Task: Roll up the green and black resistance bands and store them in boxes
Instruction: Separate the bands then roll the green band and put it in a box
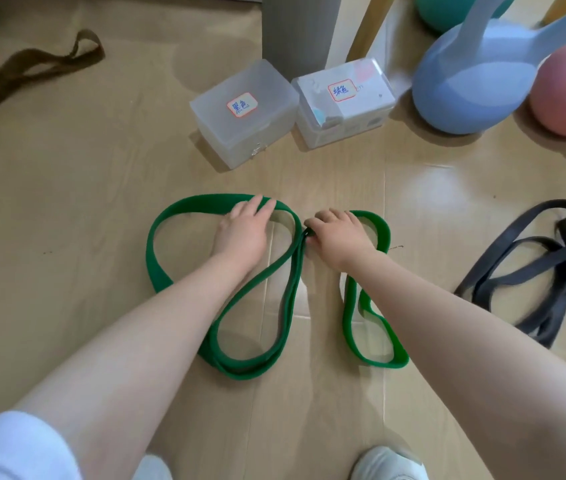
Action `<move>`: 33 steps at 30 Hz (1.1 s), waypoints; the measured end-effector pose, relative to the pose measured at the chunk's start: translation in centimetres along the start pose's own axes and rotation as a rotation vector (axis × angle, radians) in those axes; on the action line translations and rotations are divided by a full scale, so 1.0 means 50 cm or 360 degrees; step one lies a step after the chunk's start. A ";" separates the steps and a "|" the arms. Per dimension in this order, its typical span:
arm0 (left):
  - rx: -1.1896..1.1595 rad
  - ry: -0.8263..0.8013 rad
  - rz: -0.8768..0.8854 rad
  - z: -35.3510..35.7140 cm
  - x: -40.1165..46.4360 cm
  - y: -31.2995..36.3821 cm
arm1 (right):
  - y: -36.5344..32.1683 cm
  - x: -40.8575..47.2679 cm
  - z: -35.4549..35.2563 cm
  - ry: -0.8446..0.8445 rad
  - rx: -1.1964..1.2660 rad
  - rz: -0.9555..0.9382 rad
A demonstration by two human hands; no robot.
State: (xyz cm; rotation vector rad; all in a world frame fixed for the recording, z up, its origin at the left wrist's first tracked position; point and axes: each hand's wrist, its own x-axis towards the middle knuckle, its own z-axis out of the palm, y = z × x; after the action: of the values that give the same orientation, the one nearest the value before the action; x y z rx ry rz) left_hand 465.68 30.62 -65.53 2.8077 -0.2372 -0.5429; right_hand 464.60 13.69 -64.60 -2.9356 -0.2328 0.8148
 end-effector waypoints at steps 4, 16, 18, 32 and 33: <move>0.0193 -0.0143 0.0137 0.020 0.054 0.016 | 0.022 0.009 0.012 0.0047 -0.0270 -0.0128; -0.0381 0.0175 -0.0017 -0.025 0.051 0.024 | 0.111 -0.083 0.021 0.0186 0.0846 0.0214; -0.0473 0.0213 0.0114 -0.027 0.014 0.035 | 0.102 -0.097 0.018 0.0269 0.1077 0.0385; -0.0963 0.0093 -0.0092 0.025 -0.129 0.090 | 0.080 -0.184 -0.027 0.0245 0.1874 0.0411; -0.0866 0.0101 -0.0095 0.025 -0.132 0.084 | 0.099 -0.195 -0.008 0.0373 0.1806 0.0557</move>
State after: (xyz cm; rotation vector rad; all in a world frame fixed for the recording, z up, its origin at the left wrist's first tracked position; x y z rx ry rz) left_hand 458.71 27.73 -63.17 2.3017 0.0108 -0.4479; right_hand 457.17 7.15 -59.95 -1.9444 0.5822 0.3877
